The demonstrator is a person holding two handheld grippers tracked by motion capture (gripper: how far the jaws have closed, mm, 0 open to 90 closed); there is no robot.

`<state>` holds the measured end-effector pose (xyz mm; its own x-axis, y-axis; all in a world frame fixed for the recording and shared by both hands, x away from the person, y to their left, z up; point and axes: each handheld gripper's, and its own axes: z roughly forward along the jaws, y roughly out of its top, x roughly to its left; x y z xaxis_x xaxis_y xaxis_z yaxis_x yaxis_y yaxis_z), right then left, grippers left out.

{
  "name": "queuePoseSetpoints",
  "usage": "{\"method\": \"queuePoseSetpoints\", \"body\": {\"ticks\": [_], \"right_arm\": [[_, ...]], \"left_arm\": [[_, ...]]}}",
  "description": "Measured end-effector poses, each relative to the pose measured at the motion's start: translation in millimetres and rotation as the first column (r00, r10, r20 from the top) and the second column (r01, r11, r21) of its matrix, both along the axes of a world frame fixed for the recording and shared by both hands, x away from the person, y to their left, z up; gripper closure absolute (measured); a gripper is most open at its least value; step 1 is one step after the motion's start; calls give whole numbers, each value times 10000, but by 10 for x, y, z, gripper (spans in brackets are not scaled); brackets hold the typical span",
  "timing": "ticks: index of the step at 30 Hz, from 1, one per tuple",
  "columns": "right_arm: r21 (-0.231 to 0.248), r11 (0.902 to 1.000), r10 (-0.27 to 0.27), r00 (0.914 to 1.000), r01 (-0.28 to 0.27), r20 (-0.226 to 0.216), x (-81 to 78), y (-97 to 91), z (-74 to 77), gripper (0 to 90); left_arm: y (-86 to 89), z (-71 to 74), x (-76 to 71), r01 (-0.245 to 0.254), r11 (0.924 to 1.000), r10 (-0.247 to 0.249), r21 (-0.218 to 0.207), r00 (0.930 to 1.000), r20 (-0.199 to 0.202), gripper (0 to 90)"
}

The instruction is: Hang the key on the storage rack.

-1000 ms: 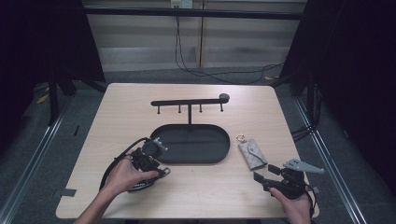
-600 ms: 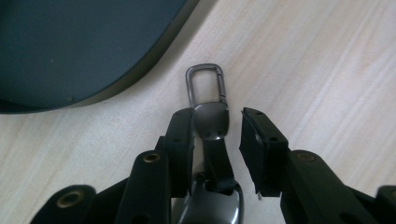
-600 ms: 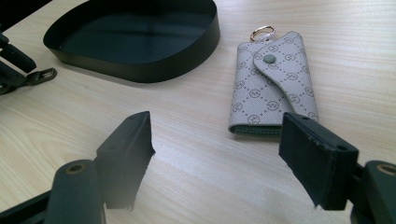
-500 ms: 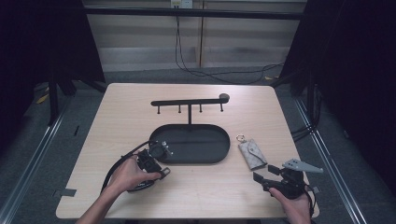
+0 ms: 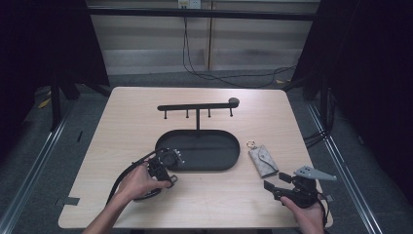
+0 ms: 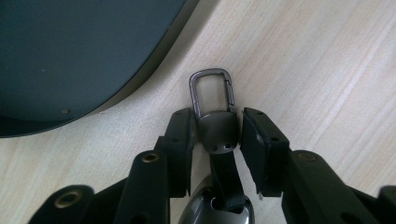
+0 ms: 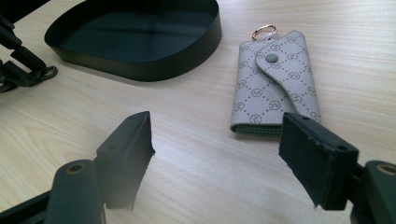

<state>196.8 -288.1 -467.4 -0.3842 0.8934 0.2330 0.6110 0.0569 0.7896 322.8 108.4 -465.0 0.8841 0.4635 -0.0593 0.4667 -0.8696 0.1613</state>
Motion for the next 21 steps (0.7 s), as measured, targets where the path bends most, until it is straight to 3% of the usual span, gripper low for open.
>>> {"method": "queuePoseSetpoints", "body": {"ticks": [6, 12, 21], "right_arm": [[-12, 10000, 25, 10000, -25, -6, 1, 6, -1, 257], [-51, 10000, 84, 10000, -84, 1, 1, 7, -3, 257], [-81, 10000, 56, 10000, -57, -53, 3, 6, -6, 257]], "left_arm": [[-66, 6, -4, -232, 9984, 238, 506, 9996, -129, 646], [-164, 12, 31, -2, 9935, 51, 1142, 9991, -431, 696], [-169, 12, 13, 234, 9934, -203, 1120, 9994, -291, 706]]}}
